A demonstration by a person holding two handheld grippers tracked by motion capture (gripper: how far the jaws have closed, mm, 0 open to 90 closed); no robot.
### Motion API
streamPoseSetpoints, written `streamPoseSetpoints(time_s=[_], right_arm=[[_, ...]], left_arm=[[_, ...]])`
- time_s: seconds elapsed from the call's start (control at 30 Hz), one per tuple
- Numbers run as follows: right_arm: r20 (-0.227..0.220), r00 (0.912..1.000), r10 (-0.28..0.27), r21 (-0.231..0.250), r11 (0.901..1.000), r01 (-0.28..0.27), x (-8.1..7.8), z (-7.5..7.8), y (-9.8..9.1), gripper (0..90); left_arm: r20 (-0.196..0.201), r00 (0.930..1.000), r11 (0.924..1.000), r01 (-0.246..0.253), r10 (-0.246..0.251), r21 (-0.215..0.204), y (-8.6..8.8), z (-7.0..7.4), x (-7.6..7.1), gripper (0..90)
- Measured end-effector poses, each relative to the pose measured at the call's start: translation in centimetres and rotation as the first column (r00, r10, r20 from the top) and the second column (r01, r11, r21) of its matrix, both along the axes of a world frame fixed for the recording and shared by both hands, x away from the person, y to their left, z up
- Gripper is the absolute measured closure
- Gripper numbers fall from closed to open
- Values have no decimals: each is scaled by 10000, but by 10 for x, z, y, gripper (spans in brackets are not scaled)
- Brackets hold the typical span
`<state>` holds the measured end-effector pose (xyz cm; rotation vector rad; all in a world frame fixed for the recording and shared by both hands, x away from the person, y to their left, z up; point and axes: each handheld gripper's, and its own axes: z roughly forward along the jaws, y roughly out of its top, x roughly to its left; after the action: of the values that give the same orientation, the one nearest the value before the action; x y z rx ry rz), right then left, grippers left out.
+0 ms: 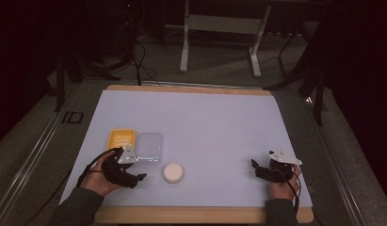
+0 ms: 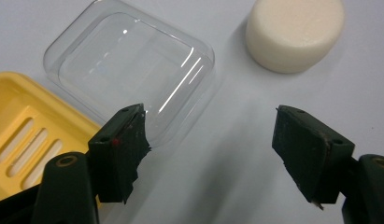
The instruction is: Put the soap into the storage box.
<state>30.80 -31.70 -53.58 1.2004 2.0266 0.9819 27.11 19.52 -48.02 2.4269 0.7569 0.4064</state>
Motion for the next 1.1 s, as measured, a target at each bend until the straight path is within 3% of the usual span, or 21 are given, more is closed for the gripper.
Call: streamPoseSetpoints(time_s=[0.47, 0.8, 0.93, 1.1], right_arm=[[4, 10000, 5, -27, 10000, -5, 0, 0, 0, 181], [16, 10000, 8, -20, 10000, -8, 0, 0, 0, 180], [18, 10000, 14, -38, 10000, -14, -1, 0, 0, 181], [26, 10000, 14, -23, 10000, -14, -1, 0, 0, 181]], left_arm=[[-418, 9979, 9987, 497, -493, 92, -12, 7, 9, 202], [-725, 9938, 9964, 848, -845, 13, -19, 9, 15, 167], [-1069, 9888, 9945, 1046, -1045, -46, -21, 9, 18, 161], [-1060, 9879, 9935, 1137, -1132, -11, -24, 9, 20, 140]])
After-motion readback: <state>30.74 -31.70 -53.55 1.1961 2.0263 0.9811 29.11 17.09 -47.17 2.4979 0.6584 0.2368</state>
